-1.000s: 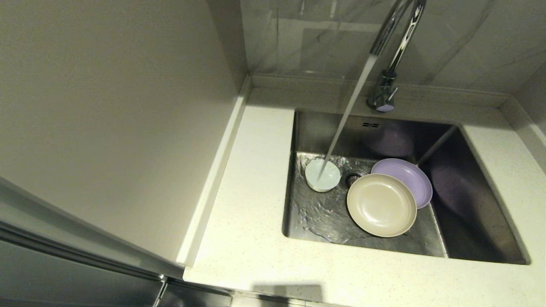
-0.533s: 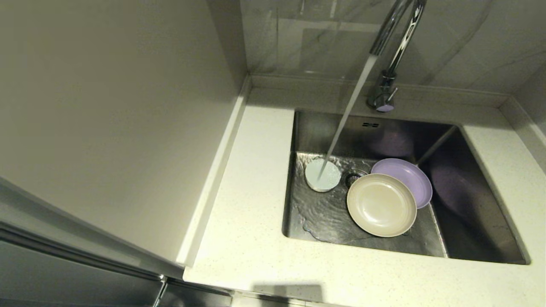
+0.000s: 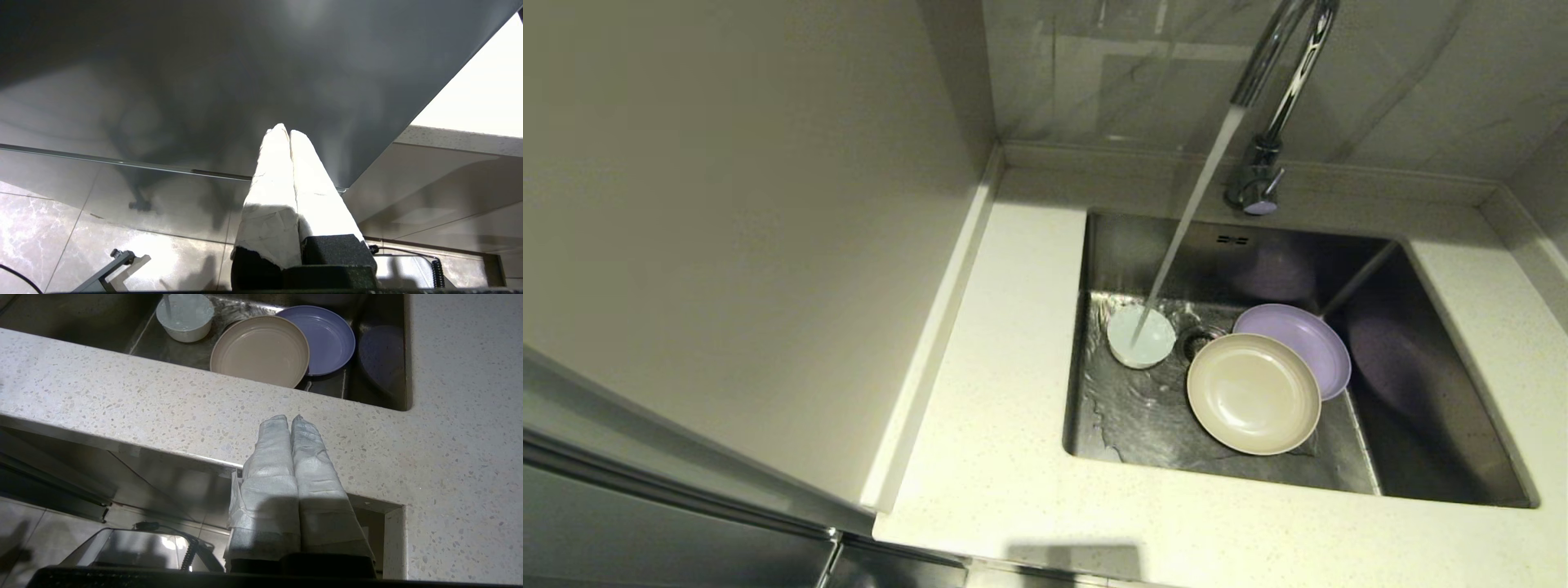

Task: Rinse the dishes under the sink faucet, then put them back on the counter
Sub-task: Wait for the water to rinse the bowl

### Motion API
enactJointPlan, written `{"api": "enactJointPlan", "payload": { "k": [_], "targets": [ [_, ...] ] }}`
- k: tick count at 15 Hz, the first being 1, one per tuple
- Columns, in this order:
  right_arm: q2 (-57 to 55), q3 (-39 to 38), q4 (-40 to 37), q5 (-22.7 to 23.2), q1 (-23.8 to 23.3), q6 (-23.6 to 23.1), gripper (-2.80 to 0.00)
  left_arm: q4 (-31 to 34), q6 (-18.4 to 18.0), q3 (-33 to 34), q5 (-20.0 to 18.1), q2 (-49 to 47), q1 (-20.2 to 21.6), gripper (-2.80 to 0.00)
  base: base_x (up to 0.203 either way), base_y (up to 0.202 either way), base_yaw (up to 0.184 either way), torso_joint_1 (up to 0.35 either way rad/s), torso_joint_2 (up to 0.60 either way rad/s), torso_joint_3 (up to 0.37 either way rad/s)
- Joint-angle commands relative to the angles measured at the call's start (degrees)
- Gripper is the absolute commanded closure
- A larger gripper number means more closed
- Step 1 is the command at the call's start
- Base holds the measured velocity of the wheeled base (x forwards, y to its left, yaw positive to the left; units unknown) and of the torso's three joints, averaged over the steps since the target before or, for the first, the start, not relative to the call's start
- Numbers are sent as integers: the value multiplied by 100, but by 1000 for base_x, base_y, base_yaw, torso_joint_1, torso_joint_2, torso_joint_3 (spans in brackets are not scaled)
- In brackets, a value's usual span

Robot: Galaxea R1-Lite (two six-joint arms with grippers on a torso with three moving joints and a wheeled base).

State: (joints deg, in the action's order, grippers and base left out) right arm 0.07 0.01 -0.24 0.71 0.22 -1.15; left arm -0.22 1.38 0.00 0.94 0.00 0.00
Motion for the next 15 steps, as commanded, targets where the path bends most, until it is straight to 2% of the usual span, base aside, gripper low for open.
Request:
{"api": "enactJointPlan", "payload": {
  "k": [1, 15],
  "targets": [
    [-7, -1, -2, 0, 4, -8, 0, -4, 3, 0, 3, 9, 0, 0, 0, 0, 0, 0, 0, 0],
    [-7, -1, -2, 0, 4, -1, 0, -4, 3, 0, 3, 9, 0, 0, 0, 0, 0, 0, 0, 0]
  ]
}}
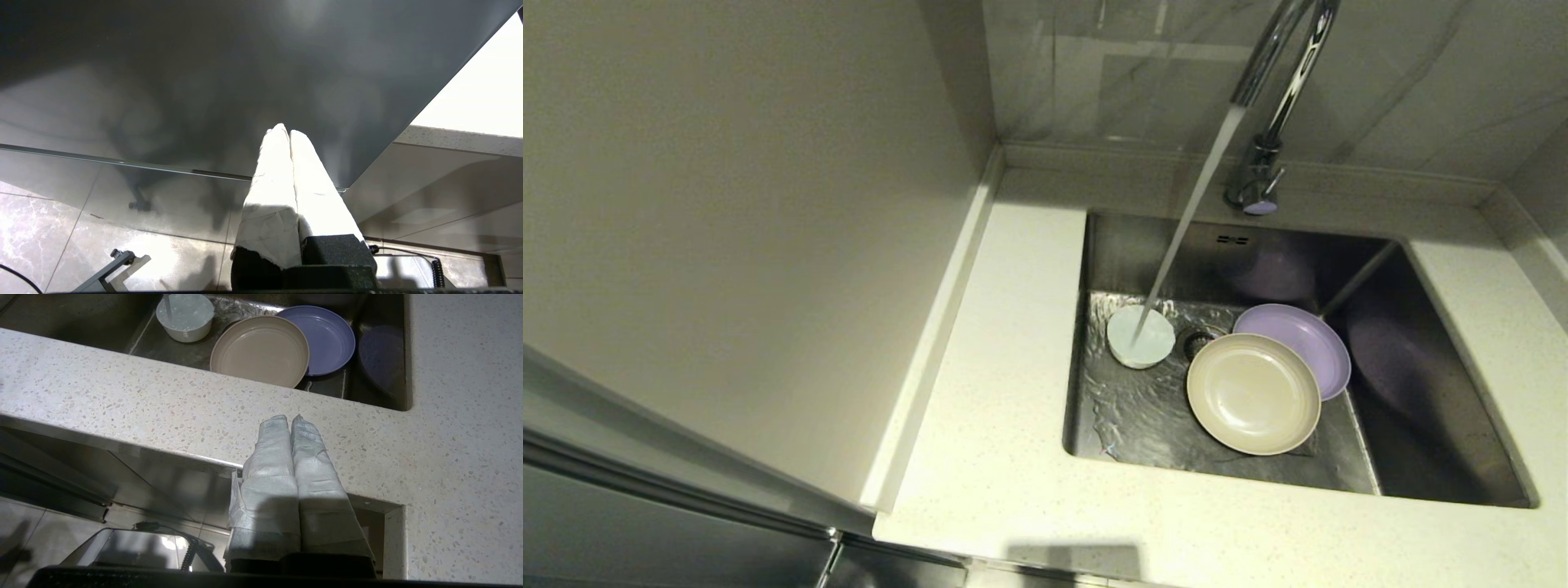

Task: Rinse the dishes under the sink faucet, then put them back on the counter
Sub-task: Wait for the water to rinse the bowl

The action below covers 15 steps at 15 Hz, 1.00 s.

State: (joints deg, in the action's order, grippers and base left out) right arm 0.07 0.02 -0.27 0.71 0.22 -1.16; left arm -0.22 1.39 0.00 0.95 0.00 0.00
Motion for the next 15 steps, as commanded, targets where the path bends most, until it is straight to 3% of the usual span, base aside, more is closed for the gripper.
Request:
{"api": "enactJointPlan", "payload": {
  "k": [1, 15],
  "targets": [
    [-7, 0, 0, 8, 4, -7, 0, -4, 2, 0, 1, 9, 0, 0, 0, 0, 0, 0, 0, 0],
    [-7, -2, 0, 7, 4, -7, 0, -4, 2, 0, 1, 9, 0, 0, 0, 0, 0, 0, 0, 0]
  ]
}}
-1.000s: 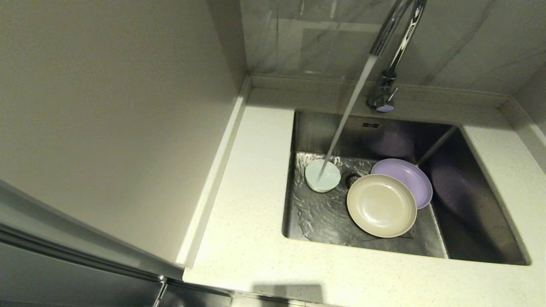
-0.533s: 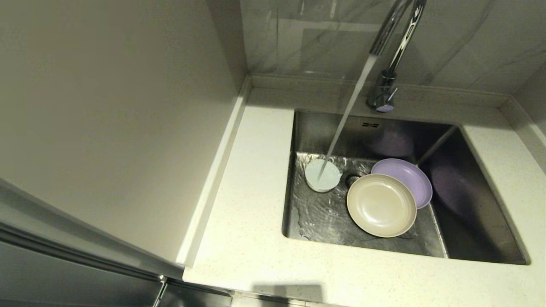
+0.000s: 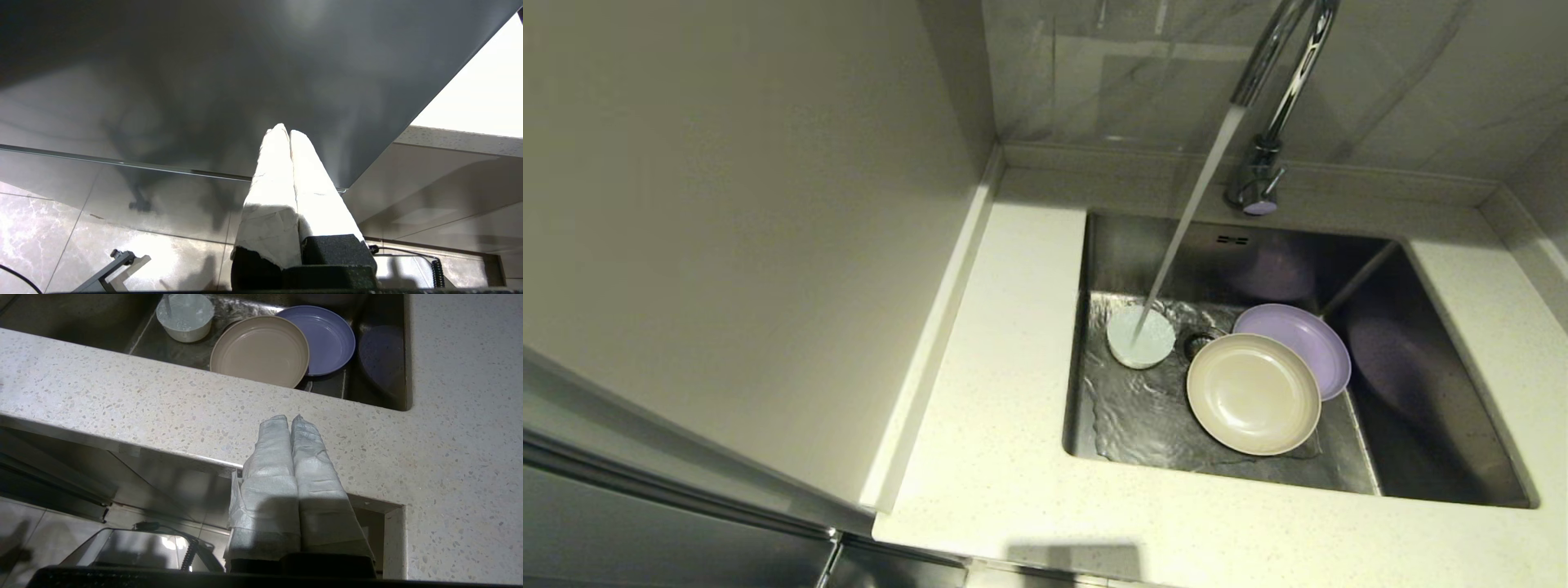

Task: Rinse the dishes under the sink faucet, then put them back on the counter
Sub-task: Wait for the water to rinse the bowl

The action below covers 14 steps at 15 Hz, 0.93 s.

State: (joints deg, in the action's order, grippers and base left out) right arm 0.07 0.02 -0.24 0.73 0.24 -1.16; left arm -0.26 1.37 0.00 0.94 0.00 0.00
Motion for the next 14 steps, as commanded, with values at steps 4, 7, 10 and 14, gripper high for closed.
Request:
{"api": "enactJointPlan", "payload": {
  "k": [4, 7, 10, 14],
  "targets": [
    [-7, 4, -2, -2, 2, -6, 0, 0, 4, 0, 3, 9, 0, 0, 0, 0, 0, 0, 0, 0],
    [-7, -2, -2, 4, 2, -7, 0, 0, 4, 0, 3, 9, 0, 0, 0, 0, 0, 0, 0, 0],
    [-7, -2, -2, -2, 2, -7, 0, 0, 4, 0, 3, 9, 0, 0, 0, 0, 0, 0, 0, 0],
    [-7, -2, -2, 6, 2, 2, 0, 0, 4, 0, 3, 9, 0, 0, 0, 0, 0, 0, 0, 0]
  ]
}}
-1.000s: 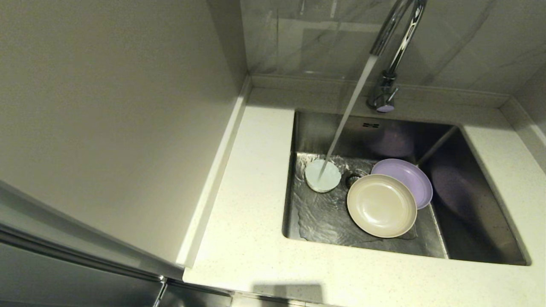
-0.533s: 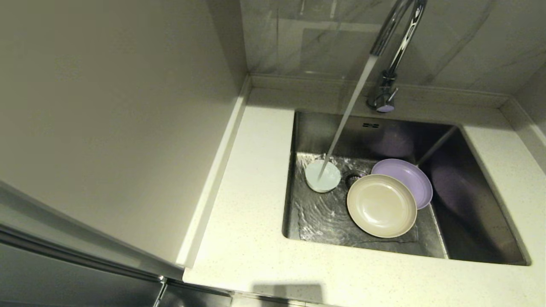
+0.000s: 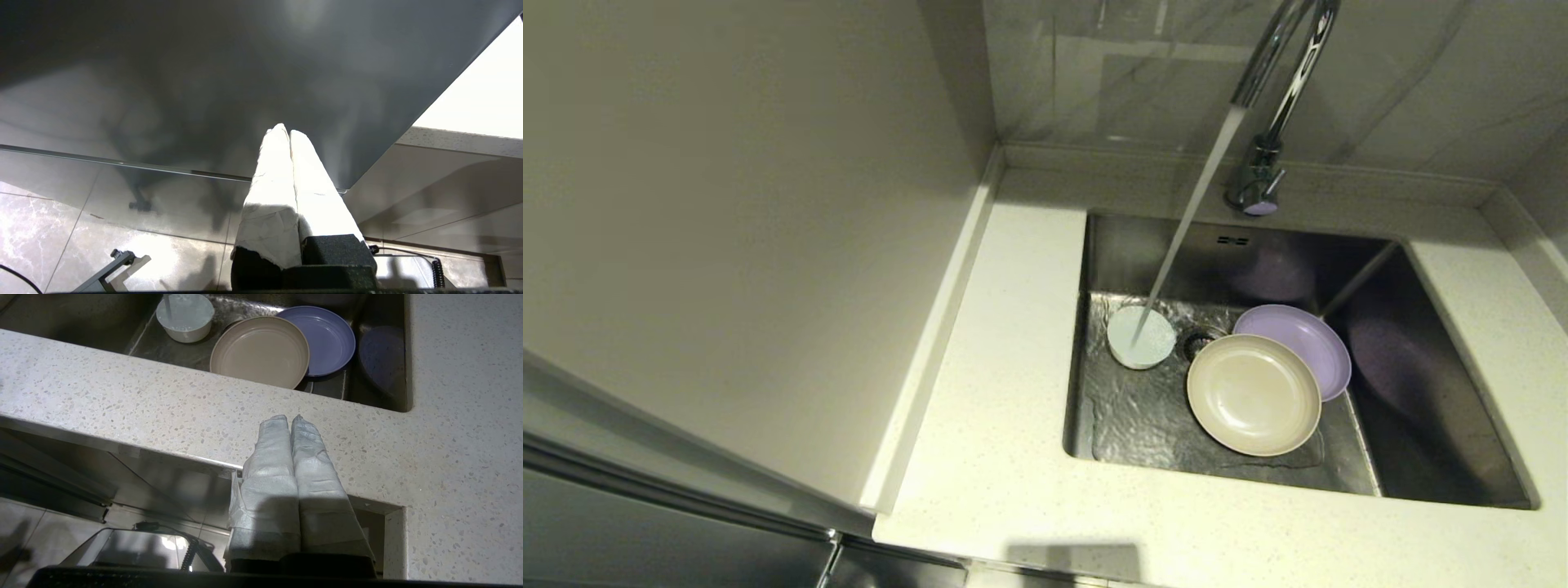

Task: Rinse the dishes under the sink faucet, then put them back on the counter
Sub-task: Wait for the water to rinse the bowl

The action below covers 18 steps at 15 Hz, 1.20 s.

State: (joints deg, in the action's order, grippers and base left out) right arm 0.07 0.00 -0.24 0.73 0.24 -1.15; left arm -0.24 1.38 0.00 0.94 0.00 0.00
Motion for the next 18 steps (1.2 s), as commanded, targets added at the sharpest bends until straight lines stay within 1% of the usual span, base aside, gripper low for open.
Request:
{"api": "enactJointPlan", "payload": {
  "k": [1, 18],
  "targets": [
    [-7, 0, -2, 4, 2, -3, 0, -2, 2, 0, 2, 9, 0, 0, 0, 0, 0, 0, 0, 0],
    [-7, 2, -2, 0, 2, -5, 0, -2, 2, 0, 2, 9, 0, 0, 0, 0, 0, 0, 0, 0]
  ]
}}
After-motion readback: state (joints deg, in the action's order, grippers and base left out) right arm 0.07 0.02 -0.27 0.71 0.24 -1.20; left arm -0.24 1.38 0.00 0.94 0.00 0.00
